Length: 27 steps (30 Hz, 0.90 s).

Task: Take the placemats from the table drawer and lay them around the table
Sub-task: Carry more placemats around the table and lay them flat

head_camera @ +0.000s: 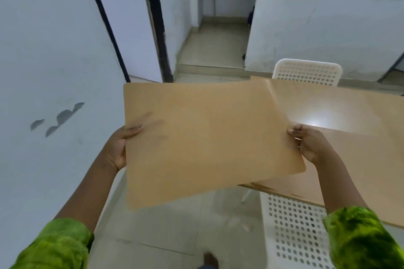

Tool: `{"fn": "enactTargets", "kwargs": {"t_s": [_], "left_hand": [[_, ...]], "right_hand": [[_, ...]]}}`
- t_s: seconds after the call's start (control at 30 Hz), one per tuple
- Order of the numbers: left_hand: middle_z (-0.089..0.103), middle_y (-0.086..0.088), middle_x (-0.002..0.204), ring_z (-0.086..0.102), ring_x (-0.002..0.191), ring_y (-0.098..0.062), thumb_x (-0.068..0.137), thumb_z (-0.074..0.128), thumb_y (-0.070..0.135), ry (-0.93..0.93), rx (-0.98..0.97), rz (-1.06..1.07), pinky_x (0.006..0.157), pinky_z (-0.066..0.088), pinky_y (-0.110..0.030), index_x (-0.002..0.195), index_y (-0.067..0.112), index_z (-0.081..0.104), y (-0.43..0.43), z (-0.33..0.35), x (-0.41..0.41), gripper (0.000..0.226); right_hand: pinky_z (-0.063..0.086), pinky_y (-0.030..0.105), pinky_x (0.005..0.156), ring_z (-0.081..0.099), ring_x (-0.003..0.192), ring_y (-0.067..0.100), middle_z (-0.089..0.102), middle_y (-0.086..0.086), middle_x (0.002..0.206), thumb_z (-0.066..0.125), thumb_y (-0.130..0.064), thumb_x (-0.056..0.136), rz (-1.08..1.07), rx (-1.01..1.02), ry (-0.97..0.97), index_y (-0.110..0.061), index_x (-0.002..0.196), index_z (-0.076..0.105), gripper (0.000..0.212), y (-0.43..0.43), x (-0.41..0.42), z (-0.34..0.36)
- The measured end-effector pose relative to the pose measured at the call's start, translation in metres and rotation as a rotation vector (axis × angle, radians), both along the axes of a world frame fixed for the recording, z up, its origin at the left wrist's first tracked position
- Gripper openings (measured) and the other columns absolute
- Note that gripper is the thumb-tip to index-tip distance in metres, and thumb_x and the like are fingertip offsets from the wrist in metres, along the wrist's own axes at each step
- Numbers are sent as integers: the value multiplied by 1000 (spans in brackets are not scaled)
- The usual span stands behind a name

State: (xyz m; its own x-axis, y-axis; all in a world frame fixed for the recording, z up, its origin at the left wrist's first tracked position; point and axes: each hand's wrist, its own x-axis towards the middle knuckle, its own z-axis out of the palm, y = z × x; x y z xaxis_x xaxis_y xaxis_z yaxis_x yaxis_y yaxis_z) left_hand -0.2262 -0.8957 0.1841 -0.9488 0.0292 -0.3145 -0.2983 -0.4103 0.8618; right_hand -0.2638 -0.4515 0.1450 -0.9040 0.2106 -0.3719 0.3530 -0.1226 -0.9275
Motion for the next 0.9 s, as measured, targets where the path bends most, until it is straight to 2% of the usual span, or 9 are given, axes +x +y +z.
{"fn": "enactTargets", "kwargs": {"t_s": [0.13,0.2,0.3,0.37,0.47,0.57,0.73,0.8,0.9], "left_hand": [[76,-4,80,72,71,-17,87,50,0,7,-96,101,59,58,-28,85,9,74,-19,-8,-56,26],[75,-2,75,72,66,-15,85,53,-2,21,-151,105,57,58,-27,88,8,71,-24,-8,-93,21],[75,-1,72,71,64,-13,85,54,-3,31,-205,69,57,58,-25,93,6,66,-26,-2,-151,18],[75,0,73,71,64,-13,85,55,-4,45,-224,50,57,58,-25,95,6,66,-32,0,-193,18],[74,2,69,70,61,-11,87,52,-5,61,-238,70,53,57,-23,91,8,66,-36,-1,-251,19],[74,4,69,70,61,-11,88,51,-4,47,-243,57,53,57,-24,90,10,66,-39,-9,-302,21],[74,6,72,66,74,-15,85,57,-1,47,-271,2,60,57,-26,92,13,67,-49,-19,-400,18],[74,7,70,66,72,-14,84,57,-1,58,-268,-38,60,57,-26,89,13,67,-49,-20,-442,18],[74,6,69,67,69,-14,84,56,-3,65,-268,-138,56,57,-23,87,12,66,-43,-17,-499,18]], "right_hand": [[42,28,65,52,67,21,60,4,72,52,1,87,-54,-19,22,-10,77,59,17,-15,-45,-10],[45,28,63,53,65,20,64,1,65,52,1,87,-81,-33,21,-10,76,59,17,-21,-75,-14],[52,21,52,61,51,12,66,-7,52,52,1,88,-115,-22,-6,-10,76,59,18,-24,-119,-16],[52,16,46,61,45,7,66,-7,50,52,1,87,-139,-48,4,-8,76,59,16,-25,-150,-17],[53,17,49,62,50,9,67,-5,54,53,1,87,-184,-44,9,-9,76,60,16,-34,-194,-14],[50,24,59,57,64,19,65,0,62,55,-1,86,-222,-43,13,-11,75,61,16,-44,-228,-17],[44,28,64,52,67,19,58,7,76,54,1,87,-324,-43,10,-8,75,59,15,-64,-278,-24],[43,27,62,51,65,18,59,6,71,53,1,87,-388,-53,20,-7,75,59,16,-71,-299,-26],[44,25,60,52,64,17,65,-5,53,54,0,87,-484,-47,9,-8,75,60,16,-75,-320,-31]]}}
